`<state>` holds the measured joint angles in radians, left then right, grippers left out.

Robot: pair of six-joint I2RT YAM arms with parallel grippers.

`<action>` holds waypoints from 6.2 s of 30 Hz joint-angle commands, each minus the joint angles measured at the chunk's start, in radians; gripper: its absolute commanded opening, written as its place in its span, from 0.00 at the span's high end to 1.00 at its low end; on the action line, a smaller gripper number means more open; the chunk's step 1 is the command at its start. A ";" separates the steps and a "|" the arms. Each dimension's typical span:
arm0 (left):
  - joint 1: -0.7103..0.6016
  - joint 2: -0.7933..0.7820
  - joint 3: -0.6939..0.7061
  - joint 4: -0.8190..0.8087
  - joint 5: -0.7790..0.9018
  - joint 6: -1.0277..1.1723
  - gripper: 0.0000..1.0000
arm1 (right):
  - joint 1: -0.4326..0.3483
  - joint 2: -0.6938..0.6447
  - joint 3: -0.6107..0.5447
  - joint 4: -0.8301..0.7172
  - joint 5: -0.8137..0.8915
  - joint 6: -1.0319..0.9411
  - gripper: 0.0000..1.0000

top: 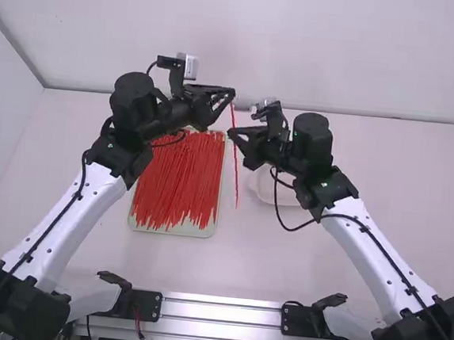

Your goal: Fasten the cable tie

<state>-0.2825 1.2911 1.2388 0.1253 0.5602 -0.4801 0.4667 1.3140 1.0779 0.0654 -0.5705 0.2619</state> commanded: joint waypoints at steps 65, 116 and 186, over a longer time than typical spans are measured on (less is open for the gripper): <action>-0.005 0.198 0.256 0.388 0.677 -0.029 0.98 | -0.245 0.006 0.028 0.583 -0.611 0.156 1.00; 0.262 0.333 0.254 -0.145 0.768 -0.793 0.98 | -0.328 0.006 0.027 0.032 -0.945 -1.410 0.02; 0.177 0.333 0.175 -0.008 0.594 -0.055 0.98 | -0.119 0.006 0.027 0.362 -0.983 -0.883 1.00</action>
<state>-0.1070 1.6306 1.4197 0.1085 1.2064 -0.7696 0.3439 1.3239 1.0786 0.4046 -1.5105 -0.9562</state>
